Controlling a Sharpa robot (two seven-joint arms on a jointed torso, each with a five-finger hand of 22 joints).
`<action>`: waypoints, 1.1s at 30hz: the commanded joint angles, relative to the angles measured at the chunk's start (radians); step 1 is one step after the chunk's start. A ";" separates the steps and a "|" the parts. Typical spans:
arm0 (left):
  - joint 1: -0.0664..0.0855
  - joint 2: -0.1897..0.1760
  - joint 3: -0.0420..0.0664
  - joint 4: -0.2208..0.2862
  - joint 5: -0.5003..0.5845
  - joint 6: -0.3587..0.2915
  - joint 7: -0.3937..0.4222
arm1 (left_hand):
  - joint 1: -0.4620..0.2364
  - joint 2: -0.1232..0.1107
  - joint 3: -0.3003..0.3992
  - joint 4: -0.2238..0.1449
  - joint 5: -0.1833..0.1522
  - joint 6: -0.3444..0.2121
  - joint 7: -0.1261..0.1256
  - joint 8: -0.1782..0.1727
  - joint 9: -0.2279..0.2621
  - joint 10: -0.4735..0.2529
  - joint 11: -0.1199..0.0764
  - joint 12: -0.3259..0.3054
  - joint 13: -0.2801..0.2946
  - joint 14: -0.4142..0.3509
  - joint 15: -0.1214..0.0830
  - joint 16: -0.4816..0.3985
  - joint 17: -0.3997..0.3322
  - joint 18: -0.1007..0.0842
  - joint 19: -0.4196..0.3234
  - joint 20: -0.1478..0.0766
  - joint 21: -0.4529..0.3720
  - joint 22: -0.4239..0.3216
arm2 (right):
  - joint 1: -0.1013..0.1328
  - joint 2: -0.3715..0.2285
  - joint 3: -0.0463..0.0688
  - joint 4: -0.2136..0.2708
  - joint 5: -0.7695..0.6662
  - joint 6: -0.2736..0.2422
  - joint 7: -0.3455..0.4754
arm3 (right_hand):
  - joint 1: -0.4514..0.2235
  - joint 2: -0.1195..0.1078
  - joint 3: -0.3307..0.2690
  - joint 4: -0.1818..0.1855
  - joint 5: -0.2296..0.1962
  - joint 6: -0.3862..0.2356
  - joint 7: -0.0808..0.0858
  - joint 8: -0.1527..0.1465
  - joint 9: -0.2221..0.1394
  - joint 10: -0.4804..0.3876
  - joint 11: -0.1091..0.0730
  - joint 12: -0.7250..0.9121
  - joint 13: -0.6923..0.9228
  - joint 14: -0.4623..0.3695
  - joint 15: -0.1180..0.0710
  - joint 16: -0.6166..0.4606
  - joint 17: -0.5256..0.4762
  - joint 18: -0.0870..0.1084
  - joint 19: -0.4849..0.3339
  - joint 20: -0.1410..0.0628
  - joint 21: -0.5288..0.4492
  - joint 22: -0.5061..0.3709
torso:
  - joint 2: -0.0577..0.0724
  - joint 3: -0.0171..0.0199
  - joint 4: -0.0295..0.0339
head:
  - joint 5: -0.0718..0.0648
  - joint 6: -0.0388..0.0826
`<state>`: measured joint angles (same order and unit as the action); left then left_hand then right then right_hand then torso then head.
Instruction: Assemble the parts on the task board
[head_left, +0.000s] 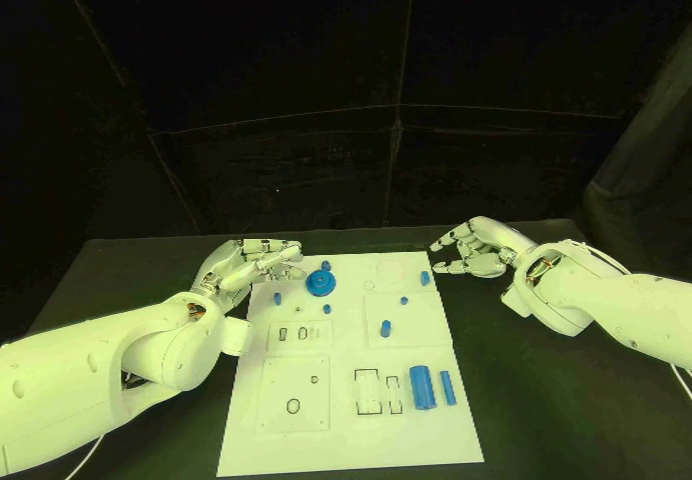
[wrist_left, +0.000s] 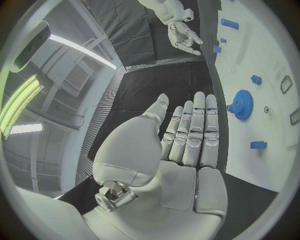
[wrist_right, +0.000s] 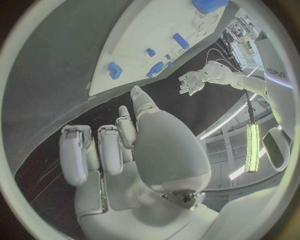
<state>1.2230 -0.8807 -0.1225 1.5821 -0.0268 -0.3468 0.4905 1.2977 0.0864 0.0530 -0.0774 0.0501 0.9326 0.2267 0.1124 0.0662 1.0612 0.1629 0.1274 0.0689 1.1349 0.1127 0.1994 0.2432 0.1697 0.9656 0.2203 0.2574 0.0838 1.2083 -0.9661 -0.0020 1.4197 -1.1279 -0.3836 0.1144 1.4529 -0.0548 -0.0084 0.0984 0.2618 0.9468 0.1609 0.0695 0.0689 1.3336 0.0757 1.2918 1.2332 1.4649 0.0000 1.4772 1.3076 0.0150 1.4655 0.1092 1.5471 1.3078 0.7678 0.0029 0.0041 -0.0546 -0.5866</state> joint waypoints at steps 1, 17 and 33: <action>0.000 0.002 0.001 -0.001 -0.001 0.014 0.007 | -0.003 0.006 0.004 0.000 0.002 -0.005 -0.002 -0.003 -0.001 -0.002 0.001 -0.004 -0.001 -0.005 -0.001 -0.007 0.001 0.013 0.001 0.003 -0.003 -0.001 | 0.000 0.011 0.000 -0.027 0.033 0.029 0.029 | 0.005 -0.001 -0.005 -0.006 -0.006 -0.013 0.005 -0.006 -0.002 -0.011 0.002 -0.007 -0.004 0.065 0.002 0.000 0.073 0.002 0.052 0.004 -0.005 0.194 | 0.000 -0.0020 0.0001 | -0.003 -0.003; -0.002 0.003 0.001 -0.002 -0.001 0.017 0.004 | -0.003 0.006 0.005 -0.001 0.002 -0.005 -0.002 -0.004 -0.001 -0.001 0.001 -0.004 -0.001 -0.005 -0.001 -0.007 0.002 0.013 0.001 0.003 -0.003 -0.002 | -0.026 0.057 0.000 -0.081 -0.020 0.080 0.016 | 0.007 0.000 -0.005 -0.010 -0.011 -0.017 0.005 -0.004 -0.002 -0.011 0.003 -0.008 -0.004 0.065 0.004 -0.001 0.072 0.003 0.050 0.006 -0.007 0.190 | -0.001 -0.0060 0.0020 | -0.006 -0.014; -0.002 0.002 0.001 -0.003 -0.001 0.019 0.002 | -0.003 0.006 0.005 -0.001 0.002 -0.005 -0.002 -0.004 -0.001 -0.001 0.001 -0.004 -0.001 -0.005 -0.001 -0.007 0.002 0.013 0.001 0.003 -0.003 -0.002 | -0.040 0.089 0.000 -0.120 -0.042 0.100 -0.006 | 0.007 0.006 -0.004 -0.011 -0.012 -0.011 0.005 0.000 0.000 -0.008 0.002 -0.005 0.000 0.065 0.004 -0.001 0.073 0.003 0.050 0.006 -0.007 0.190 | -0.001 -0.0047 0.0026 | -0.009 -0.018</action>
<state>1.2199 -0.8796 -0.1228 1.5778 -0.0268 -0.3412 0.4904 1.2960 0.0882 0.0530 -0.0773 0.0501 0.9326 0.2266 0.1125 0.0661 1.0613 0.1628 0.1275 0.0689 1.1349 0.1127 0.1935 0.2438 0.1696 0.9656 0.2203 0.2574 0.0832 1.1668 -0.8797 -0.0024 1.3025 -1.1548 -0.2953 0.1183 1.4528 -0.0549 -0.0139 0.0930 0.2533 0.9337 0.1670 0.0694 0.0678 1.3307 0.0786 1.2873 1.2321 1.4649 0.0000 1.4772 1.3074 0.0149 1.4654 0.1091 1.5432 1.3076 0.7667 -0.0020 0.0061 -0.0627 -0.6043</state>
